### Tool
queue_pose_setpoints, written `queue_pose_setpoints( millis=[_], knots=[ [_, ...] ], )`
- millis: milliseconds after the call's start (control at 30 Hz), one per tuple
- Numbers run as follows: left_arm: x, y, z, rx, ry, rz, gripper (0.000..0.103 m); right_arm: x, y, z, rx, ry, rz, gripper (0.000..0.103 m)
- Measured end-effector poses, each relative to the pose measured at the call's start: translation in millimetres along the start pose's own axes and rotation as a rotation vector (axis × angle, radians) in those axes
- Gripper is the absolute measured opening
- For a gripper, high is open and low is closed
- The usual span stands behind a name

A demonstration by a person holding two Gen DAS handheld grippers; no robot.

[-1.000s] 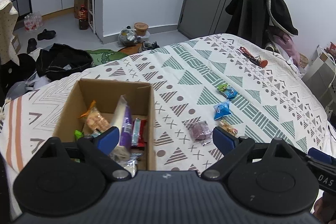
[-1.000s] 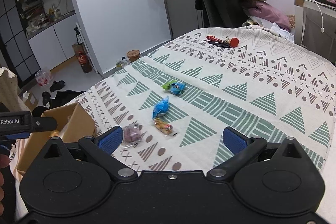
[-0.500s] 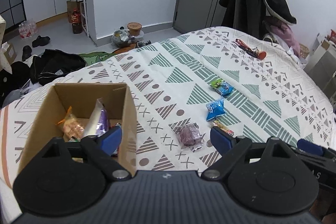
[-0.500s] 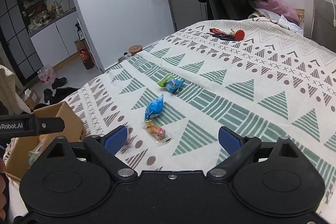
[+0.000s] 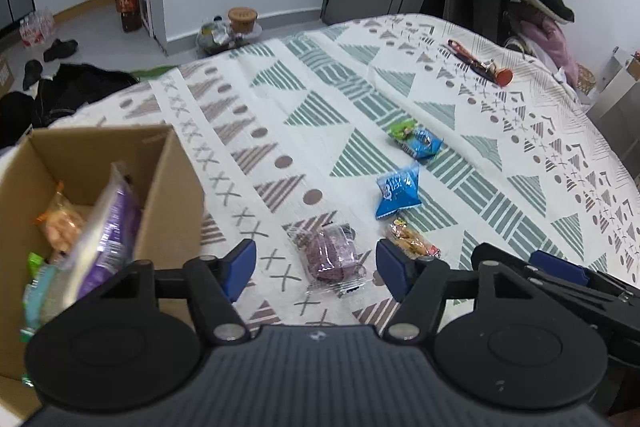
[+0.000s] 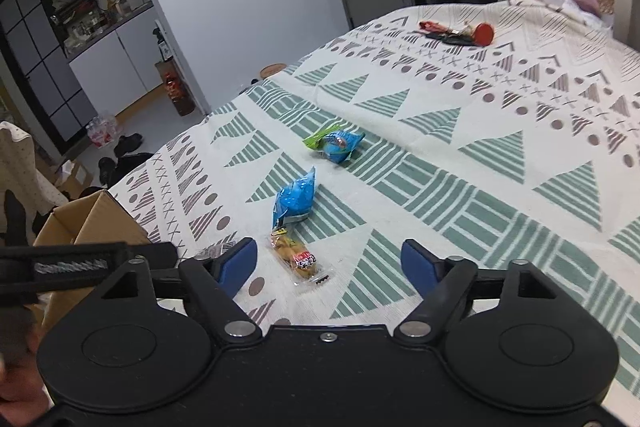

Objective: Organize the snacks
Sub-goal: 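Grasp the purple packet with left gripper while right grasps the small yellow snack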

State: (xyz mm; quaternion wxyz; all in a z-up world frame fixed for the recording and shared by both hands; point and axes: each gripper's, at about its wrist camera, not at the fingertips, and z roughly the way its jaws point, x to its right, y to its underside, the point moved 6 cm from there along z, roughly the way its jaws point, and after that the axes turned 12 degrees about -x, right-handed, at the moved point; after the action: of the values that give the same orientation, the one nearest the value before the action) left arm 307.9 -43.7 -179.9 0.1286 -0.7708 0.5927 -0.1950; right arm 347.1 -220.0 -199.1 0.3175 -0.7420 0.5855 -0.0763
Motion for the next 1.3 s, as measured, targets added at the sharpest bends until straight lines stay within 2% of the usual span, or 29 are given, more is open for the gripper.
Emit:
queue_pose_setpoints(
  millis=[100,167,333,433,500,600,867,1200,1233,1267,1300],
  knots=[
    [3,-1,13,-0.016,-0.006,-0.010,0.064,4,-2,9,-0.019,-0.020,0.007,0.070],
    [5,-3,21,-0.026,-0.006,-0.017,0.061,6,-3,15,-0.037,-0.039,0.017,0.063],
    [7,-5,45,-0.058,-0.009,-0.038,0.056,11,-6,29,-0.061,-0.064,0.028,0.060],
    [7,-6,58,-0.082,-0.009,-0.052,0.048,12,-8,36,-0.070,-0.074,0.029,0.060],
    [6,-4,67,-0.105,-0.001,-0.065,0.037,11,-7,39,-0.076,-0.082,0.027,0.060],
    [4,-3,67,-0.094,-0.017,-0.078,0.033,8,-6,45,-0.086,-0.087,0.009,0.060],
    [-7,-1,58,-0.085,-0.031,-0.118,0.031,-6,-8,57,-0.101,-0.091,-0.051,0.060],
    [-19,2,40,-0.069,-0.051,-0.111,0.031,-14,-11,62,-0.090,-0.059,-0.086,0.059],
    [-19,2,38,-0.066,-0.053,-0.108,0.031,-15,-10,65,-0.104,-0.051,-0.093,0.053],
    [-19,2,35,-0.061,-0.055,-0.105,0.031,-15,-8,69,-0.123,-0.043,-0.098,0.040],
    [-19,2,32,-0.057,-0.056,-0.103,0.031,-15,-6,70,-0.134,-0.034,-0.105,0.036]
  ],
)
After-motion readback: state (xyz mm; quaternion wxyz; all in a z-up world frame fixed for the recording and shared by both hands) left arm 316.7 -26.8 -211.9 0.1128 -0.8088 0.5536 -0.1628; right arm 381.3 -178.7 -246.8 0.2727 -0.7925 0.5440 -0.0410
